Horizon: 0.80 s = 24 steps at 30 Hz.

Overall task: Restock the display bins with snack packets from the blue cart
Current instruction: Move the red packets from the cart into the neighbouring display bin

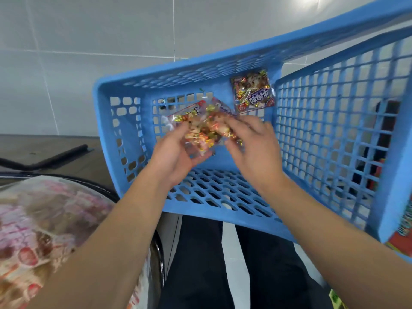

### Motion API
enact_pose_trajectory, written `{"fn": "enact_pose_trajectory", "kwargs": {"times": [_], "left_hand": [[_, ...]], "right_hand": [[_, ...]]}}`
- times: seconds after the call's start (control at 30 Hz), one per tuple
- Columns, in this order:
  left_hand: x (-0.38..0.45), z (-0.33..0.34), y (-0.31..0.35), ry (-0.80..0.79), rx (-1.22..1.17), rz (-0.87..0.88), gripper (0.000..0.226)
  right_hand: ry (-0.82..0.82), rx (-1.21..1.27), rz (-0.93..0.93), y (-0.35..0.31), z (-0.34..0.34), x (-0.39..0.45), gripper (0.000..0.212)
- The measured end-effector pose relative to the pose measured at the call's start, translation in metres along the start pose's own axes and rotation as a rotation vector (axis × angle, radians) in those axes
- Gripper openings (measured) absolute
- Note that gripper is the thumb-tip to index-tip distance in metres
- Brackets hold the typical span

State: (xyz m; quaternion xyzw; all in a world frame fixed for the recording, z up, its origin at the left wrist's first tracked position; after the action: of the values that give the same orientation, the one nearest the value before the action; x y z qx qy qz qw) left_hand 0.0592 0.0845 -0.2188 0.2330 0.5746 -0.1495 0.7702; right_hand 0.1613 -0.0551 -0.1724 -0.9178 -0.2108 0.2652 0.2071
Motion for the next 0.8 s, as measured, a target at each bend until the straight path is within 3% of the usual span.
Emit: {"fn": "enact_pose_trajectory", "kwargs": {"times": [0.2, 0.27, 0.37, 0.47, 0.6, 0.8], "left_hand": [[0.007, 0.014, -0.004, -0.085, -0.065, 0.017, 0.066], [0.012, 0.012, -0.003, -0.056, -0.029, 0.06, 0.054], [0.024, 0.0, 0.001, 0.077, 0.028, 0.095, 0.028], [0.036, -0.016, 0.008, 0.182, 0.16, 0.132, 0.025], [0.046, -0.03, 0.02, 0.24, 0.215, 0.214, 0.024], [0.054, -0.034, 0.023, 0.257, 0.245, 0.228, 0.027]], "right_hand": [[-0.02, -0.086, -0.223, -0.013, 0.025, -0.006, 0.059], [-0.117, -0.031, -0.232, -0.013, 0.032, -0.006, 0.064], [-0.209, 0.205, -0.064, 0.004, 0.036, -0.002, 0.051], [-0.048, 0.245, 0.227, 0.042, 0.025, 0.019, 0.041], [0.081, 0.096, 0.395, 0.081, 0.018, 0.079, 0.056], [-0.128, -0.155, 0.627, 0.115, 0.049, 0.126, 0.089]]}}
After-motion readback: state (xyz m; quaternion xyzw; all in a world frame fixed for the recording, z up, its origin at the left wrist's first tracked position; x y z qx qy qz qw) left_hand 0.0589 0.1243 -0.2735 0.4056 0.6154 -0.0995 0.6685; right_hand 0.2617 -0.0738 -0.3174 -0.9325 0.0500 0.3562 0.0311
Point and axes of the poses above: each hand's wrist, its own x-axis towards the middle knuckle, its own z-axis out of the palm, y = z × x, the point moved 6 cm from there along x, towards the middle knuckle, and after that the axes turned 4 degrees about -x, right-handed, at the moved point
